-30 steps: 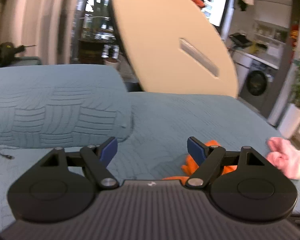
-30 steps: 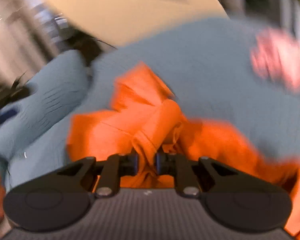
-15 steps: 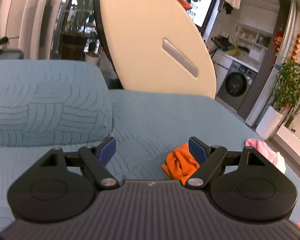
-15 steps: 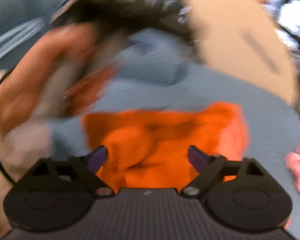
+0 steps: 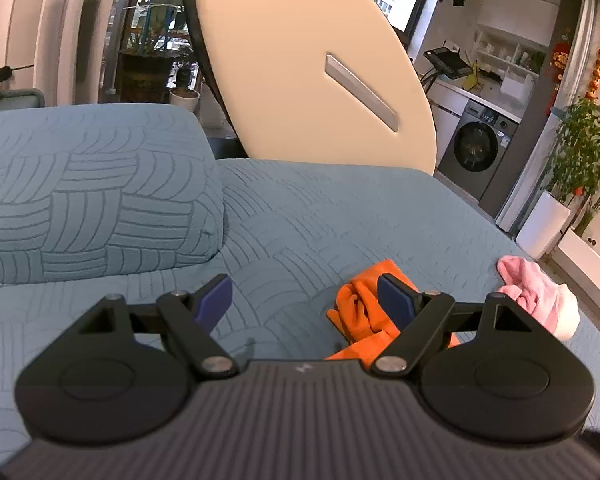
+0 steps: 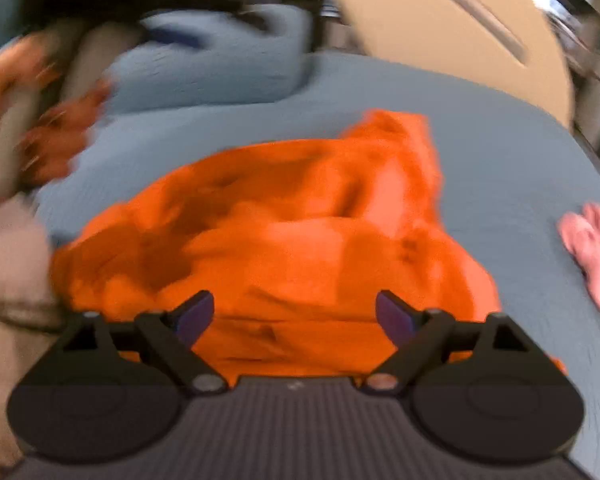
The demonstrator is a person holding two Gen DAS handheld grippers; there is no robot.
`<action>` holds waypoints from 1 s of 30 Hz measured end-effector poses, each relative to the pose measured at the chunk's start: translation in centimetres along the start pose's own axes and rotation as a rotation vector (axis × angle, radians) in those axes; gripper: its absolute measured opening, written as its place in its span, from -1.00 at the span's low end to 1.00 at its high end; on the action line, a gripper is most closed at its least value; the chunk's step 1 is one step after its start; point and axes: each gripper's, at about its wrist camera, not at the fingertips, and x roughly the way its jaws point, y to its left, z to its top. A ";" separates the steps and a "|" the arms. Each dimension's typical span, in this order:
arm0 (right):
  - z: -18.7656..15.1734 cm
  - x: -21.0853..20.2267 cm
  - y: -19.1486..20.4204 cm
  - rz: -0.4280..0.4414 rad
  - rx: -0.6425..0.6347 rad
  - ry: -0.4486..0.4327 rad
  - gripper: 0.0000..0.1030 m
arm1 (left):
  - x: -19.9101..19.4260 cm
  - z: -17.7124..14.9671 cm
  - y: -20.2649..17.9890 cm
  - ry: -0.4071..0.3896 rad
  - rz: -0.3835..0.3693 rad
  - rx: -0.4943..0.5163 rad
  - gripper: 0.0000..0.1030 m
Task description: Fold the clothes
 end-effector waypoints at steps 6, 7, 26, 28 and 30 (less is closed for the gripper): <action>0.0 0.2 5.2 0.041 -0.275 0.013 0.66 | 0.4 0.0 0.1 0.010 0.008 0.000 0.60; -0.2 0.2 5.5 0.055 -0.297 0.016 0.66 | 0.4 0.0 0.1 0.010 0.005 0.000 0.60; 2.6 -3.6 4.0 -0.204 -0.204 -0.197 -0.84 | 0.5 0.6 2.4 0.033 0.005 -0.111 0.60; 3.2 -6.0 2.5 -0.182 -0.149 -0.232 -0.85 | 0.9 0.5 2.2 0.056 0.001 -0.108 0.60; 3.4 -7.6 1.9 -0.126 -0.106 -0.279 -0.84 | 1.2 0.2 1.8 0.084 -0.023 -0.097 0.60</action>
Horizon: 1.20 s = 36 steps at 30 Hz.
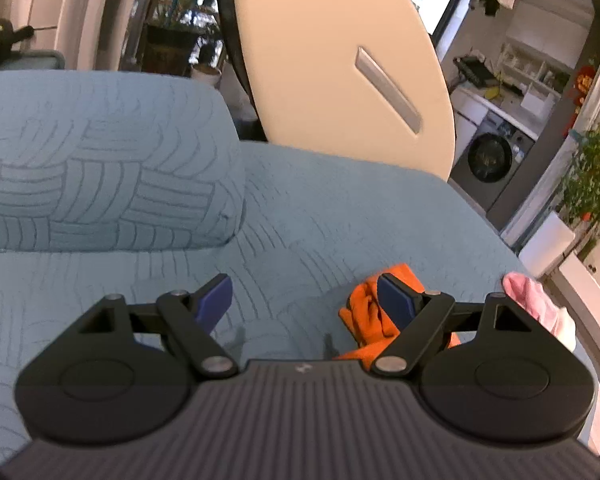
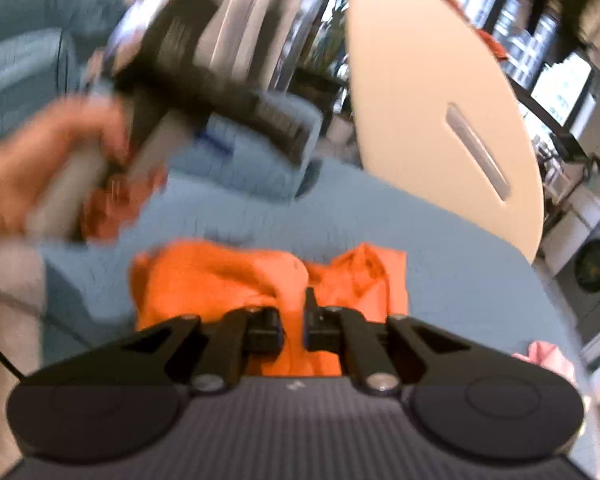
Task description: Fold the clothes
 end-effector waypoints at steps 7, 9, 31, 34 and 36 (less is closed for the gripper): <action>-1.7 4.0 2.0 -0.125 -0.248 0.172 0.92 | 2.6 -1.8 -1.3 0.169 -0.041 0.043 0.60; -1.4 4.9 -1.5 -0.067 -0.091 0.169 0.88 | 2.9 -1.7 -1.1 0.174 -0.046 0.027 0.60; 0.0 11.3 -14.2 -0.114 0.373 0.258 0.55 | 3.1 -2.6 -3.2 0.120 0.025 0.170 0.60; -1.4 16.2 -14.0 -0.077 0.409 0.352 0.17 | 3.3 -2.6 -3.2 0.101 0.061 0.190 0.60; -2.5 19.0 -13.6 -0.061 0.426 0.398 0.15 | 3.5 -2.5 -3.0 0.107 0.071 0.187 0.60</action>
